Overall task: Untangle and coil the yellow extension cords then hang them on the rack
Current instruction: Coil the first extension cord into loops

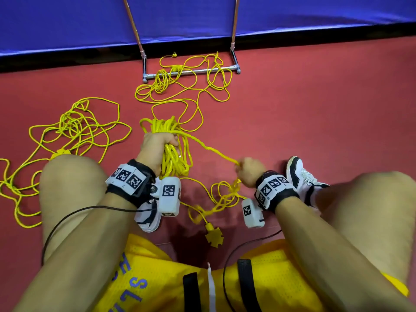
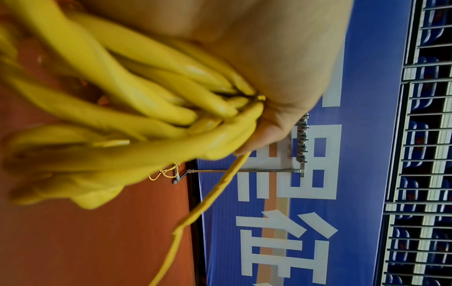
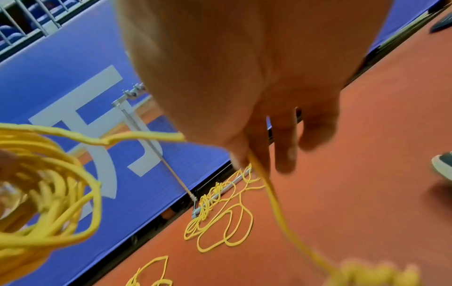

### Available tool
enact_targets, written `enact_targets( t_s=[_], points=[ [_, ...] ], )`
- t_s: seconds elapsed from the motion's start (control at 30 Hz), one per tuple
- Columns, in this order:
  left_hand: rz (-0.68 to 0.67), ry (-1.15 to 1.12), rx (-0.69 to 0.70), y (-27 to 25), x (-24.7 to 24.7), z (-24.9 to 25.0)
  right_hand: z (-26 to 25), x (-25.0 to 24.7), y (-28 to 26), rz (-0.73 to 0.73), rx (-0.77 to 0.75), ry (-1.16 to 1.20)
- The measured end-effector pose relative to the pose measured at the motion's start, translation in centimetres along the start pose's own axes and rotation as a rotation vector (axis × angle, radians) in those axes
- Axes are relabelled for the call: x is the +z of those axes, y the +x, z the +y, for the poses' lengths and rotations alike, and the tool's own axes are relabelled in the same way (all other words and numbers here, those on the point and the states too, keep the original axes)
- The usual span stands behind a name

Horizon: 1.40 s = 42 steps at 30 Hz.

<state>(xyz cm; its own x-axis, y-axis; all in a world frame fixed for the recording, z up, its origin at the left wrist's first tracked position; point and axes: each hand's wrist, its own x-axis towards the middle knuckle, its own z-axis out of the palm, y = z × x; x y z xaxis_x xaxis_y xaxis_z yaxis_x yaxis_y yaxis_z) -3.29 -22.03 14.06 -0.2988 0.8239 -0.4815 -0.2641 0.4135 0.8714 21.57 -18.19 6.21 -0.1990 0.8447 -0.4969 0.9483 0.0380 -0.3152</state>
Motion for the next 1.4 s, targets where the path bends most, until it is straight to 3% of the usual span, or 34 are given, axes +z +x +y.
enact_targets(
  t_s=[0.1, 0.17, 0.23, 0.37, 0.43, 0.5, 0.63, 0.73, 0.8, 0.9, 1.03, 1.1, 1.23, 1.3, 1.4],
  points=[
    [-0.052, 0.013, 0.015, -0.5, 0.3, -0.3, 0.8, -2.1, -0.2, 0.446, 0.057, 0.223],
    [-0.128, 0.028, 0.024, -1.2, 0.8, -0.4, 0.8, -3.0, -0.4, 0.638, 0.026, 0.34],
    [-0.192, 0.028, 0.031, -1.8, 1.4, -0.3, 0.2, -2.8, -0.4, 0.567, -0.026, 0.346],
    [-0.203, 0.0, 0.021, -2.1, 1.7, -0.1, -1.1, -1.5, -1.1, 0.15, -0.091, 0.14],
    [-0.216, -0.017, -0.005, -2.2, 1.7, -0.2, -1.6, -0.9, -1.3, 0.068, -0.114, 0.264],
    [-0.262, -0.025, 0.006, -2.3, 1.8, -0.5, -2.2, -0.5, -1.2, 0.056, -0.142, 0.539],
    [-0.31, 0.029, -0.001, -2.5, 2.1, -0.8, -2.8, -1.4, -1.1, 0.178, -0.258, 0.929],
    [-0.38, 0.127, -0.086, -2.8, 2.3, -1.1, -2.1, -3.2, -1.3, 0.428, -0.316, 0.927],
    [-0.478, 0.158, -0.121, -3.5, 2.4, -1.5, -1.3, -3.6, -0.9, 0.511, -0.336, 0.879],
    [-0.673, 0.053, -0.186, -5.0, 3.1, -1.7, -0.8, -2.9, -0.2, 0.481, -0.317, 0.757],
    [-0.797, -0.151, -0.201, -5.4, 3.3, -0.9, -1.0, 0.2, 0.0, 0.213, -0.331, 0.76],
    [-0.763, -0.254, -0.141, -4.9, 3.0, -0.5, -1.0, 1.0, 0.0, 0.153, -0.29, 0.75],
    [-0.519, -0.576, 0.02, -3.7, 2.2, 1.8, 0.4, 2.1, -0.3, 0.081, -0.155, 0.487],
    [-0.394, -0.707, 0.076, -2.7, 1.4, 3.2, 1.1, 3.3, -0.5, -0.06, -0.083, 0.585],
    [-0.249, -0.75, 0.152, -1.9, 0.9, 3.9, 0.9, 4.0, -0.5, -0.097, -0.119, 0.634]
  ],
)
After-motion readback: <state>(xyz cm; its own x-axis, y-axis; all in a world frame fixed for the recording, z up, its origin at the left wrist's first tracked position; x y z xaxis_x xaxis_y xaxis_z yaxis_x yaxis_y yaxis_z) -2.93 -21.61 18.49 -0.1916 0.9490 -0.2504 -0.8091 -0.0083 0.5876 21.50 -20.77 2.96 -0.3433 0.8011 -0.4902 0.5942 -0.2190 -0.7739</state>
